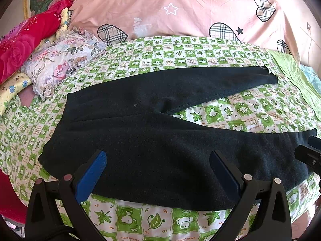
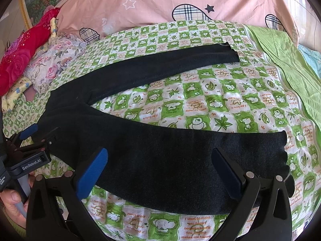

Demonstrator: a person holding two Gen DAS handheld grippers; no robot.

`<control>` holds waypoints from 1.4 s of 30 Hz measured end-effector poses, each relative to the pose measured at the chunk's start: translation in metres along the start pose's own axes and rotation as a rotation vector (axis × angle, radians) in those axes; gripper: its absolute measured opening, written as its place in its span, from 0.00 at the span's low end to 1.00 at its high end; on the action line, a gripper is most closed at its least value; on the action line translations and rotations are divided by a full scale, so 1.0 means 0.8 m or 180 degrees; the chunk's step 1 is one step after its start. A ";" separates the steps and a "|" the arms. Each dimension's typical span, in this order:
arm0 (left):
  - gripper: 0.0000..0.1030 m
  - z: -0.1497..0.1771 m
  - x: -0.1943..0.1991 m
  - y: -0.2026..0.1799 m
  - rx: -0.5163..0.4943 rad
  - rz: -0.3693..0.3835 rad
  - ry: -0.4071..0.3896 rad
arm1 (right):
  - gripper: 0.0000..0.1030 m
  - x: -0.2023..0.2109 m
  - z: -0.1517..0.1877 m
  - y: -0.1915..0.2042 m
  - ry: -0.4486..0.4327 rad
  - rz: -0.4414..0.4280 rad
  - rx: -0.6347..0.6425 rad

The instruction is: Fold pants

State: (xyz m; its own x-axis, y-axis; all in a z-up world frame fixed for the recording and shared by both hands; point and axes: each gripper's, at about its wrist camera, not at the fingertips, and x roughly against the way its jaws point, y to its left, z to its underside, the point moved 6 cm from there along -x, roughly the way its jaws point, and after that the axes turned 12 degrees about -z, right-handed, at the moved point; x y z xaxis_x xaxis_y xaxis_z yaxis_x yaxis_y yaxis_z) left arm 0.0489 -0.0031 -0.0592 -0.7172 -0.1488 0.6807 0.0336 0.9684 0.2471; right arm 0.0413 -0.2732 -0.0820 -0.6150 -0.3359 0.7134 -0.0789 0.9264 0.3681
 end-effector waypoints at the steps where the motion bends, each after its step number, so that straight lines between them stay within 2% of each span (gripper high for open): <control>1: 1.00 0.000 0.000 0.000 0.0002 -0.0002 -0.0003 | 1.00 0.000 0.000 0.000 0.0001 -0.0001 -0.0002; 33: 1.00 0.004 -0.005 -0.004 -0.0014 0.0020 0.0006 | 1.00 -0.001 0.000 -0.001 0.0008 0.0004 -0.0002; 42: 1.00 -0.020 -0.007 -0.012 -0.0082 0.0099 -0.0046 | 1.00 -0.004 -0.017 -0.003 0.0014 -0.0020 0.0058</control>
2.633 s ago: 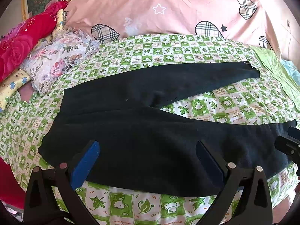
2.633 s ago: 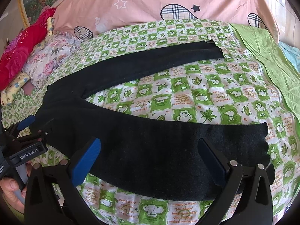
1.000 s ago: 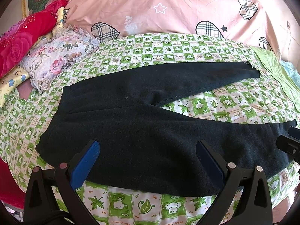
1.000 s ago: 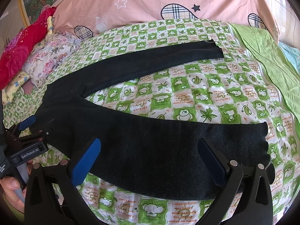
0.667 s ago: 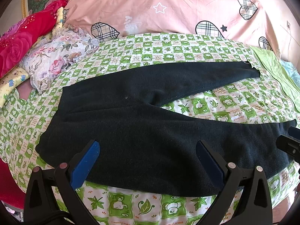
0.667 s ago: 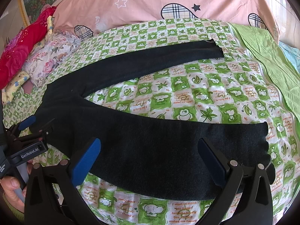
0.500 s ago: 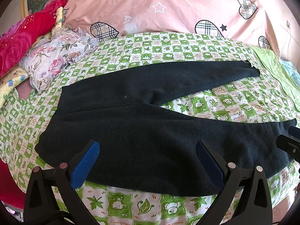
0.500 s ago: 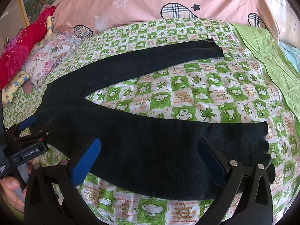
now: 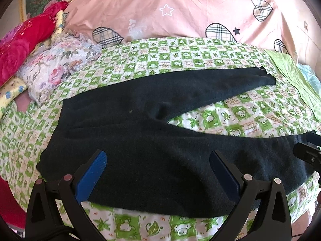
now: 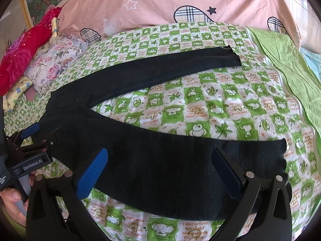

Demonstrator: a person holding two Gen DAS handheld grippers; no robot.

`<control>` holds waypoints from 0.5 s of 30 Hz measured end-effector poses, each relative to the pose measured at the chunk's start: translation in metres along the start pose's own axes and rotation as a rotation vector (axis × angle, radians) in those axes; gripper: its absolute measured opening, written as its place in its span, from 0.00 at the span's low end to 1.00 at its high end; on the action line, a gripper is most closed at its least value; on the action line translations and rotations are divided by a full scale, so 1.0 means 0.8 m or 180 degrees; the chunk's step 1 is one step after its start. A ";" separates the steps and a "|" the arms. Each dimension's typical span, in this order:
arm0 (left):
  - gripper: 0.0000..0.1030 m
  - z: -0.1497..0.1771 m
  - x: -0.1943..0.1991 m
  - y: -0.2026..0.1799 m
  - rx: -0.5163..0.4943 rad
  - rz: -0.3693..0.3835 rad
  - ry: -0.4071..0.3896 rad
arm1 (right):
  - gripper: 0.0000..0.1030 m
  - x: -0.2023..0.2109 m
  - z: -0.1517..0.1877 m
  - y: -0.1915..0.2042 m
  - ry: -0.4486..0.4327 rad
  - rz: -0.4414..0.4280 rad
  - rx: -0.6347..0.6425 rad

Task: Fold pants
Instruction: 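Grasp the black pants leg hem with the right gripper while the left gripper grasps the other hem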

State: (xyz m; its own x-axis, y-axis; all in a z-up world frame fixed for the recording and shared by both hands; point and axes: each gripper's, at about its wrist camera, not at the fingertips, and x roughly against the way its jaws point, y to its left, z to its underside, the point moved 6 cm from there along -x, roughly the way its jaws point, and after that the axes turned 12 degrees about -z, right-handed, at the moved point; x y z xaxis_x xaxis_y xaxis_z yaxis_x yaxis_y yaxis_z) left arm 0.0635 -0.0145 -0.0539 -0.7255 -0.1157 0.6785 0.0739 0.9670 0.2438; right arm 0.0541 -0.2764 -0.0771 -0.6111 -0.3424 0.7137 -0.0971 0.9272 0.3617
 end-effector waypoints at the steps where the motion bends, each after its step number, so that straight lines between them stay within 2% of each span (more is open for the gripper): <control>1: 1.00 -0.003 -0.001 -0.001 -0.0014 0.0013 -0.0008 | 1.00 -0.002 -0.004 -0.001 0.0006 0.0004 -0.0003; 7: 1.00 -0.042 -0.027 -0.023 -0.0201 0.0199 -0.0021 | 1.00 -0.017 -0.036 -0.025 0.0042 -0.0051 -0.0074; 10: 0.99 -0.069 -0.054 -0.043 -0.0359 0.0375 0.0026 | 1.00 -0.028 -0.063 -0.048 0.0042 -0.0036 -0.0172; 13: 0.96 -0.094 -0.088 -0.057 -0.0427 0.0537 0.0196 | 1.00 -0.044 -0.094 -0.075 0.0061 -0.0067 -0.0274; 15: 0.94 -0.117 -0.117 -0.068 -0.0475 0.0703 0.0394 | 1.00 -0.052 -0.115 -0.094 0.0082 -0.0065 -0.0377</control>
State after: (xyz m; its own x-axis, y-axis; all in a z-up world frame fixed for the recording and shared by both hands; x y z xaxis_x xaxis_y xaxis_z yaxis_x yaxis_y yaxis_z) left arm 0.1914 -0.0771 -0.0658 -0.5922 0.0583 0.8037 0.3273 0.9288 0.1738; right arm 0.1593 -0.3457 -0.0791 -0.5893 -0.3663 0.7201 -0.0150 0.8961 0.4436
